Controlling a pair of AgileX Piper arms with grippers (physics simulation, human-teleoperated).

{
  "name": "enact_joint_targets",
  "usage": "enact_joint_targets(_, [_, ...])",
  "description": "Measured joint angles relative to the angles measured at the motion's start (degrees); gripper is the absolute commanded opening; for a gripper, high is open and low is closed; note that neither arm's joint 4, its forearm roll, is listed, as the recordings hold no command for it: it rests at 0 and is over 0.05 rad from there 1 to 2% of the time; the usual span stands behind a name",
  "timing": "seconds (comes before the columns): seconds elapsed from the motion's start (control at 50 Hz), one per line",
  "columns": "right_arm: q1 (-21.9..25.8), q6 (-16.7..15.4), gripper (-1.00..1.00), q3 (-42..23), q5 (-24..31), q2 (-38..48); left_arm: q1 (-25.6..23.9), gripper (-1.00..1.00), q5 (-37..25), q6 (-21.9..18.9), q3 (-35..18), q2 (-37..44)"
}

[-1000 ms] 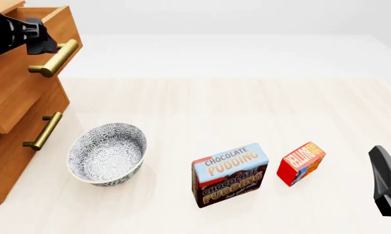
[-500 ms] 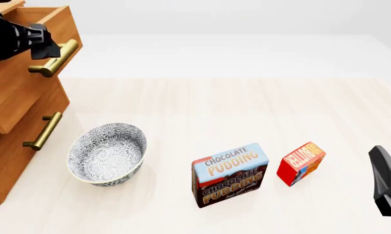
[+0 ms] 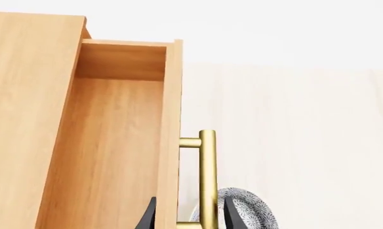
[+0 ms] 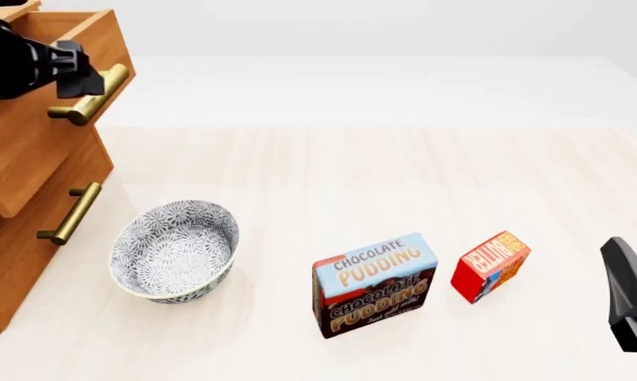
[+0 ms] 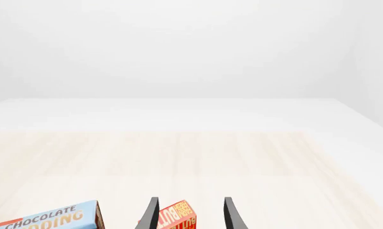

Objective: Put the butter at the back in the top drawer of the cabinet and close it.

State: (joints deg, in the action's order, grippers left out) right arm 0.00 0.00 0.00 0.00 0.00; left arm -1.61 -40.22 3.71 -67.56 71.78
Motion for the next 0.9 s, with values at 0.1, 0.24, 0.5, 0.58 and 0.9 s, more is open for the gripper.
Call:
enact_joint_targets(0.1, [0.0, 0.0, 1.0, 0.0, 0.0, 0.0, -0.29, 1.0, 0.09, 0.27, 0.08, 0.0])
enact_joint_targets(0.24, [0.0, 0.0, 1.0, 0.0, 0.0, 0.0, -0.62, 1.0, 0.16, 0.71, 0.11, -0.02])
enact_joint_targets(0.5, [0.0, 0.0, 1.0, 0.0, 0.0, 0.0, -1.29, 1.0, 0.16, 1.42, 0.11, -0.03])
enact_joint_targets(0.58, [0.0, 0.0, 1.0, 0.0, 0.0, 0.0, -1.55, 1.0, 0.14, 1.5, 0.1, -0.03])
enact_joint_targets(0.9, [0.0, 0.0, 1.0, 0.0, 0.0, 0.0, -3.0, 1.0, 0.05, 1.23, -0.17, 0.21])
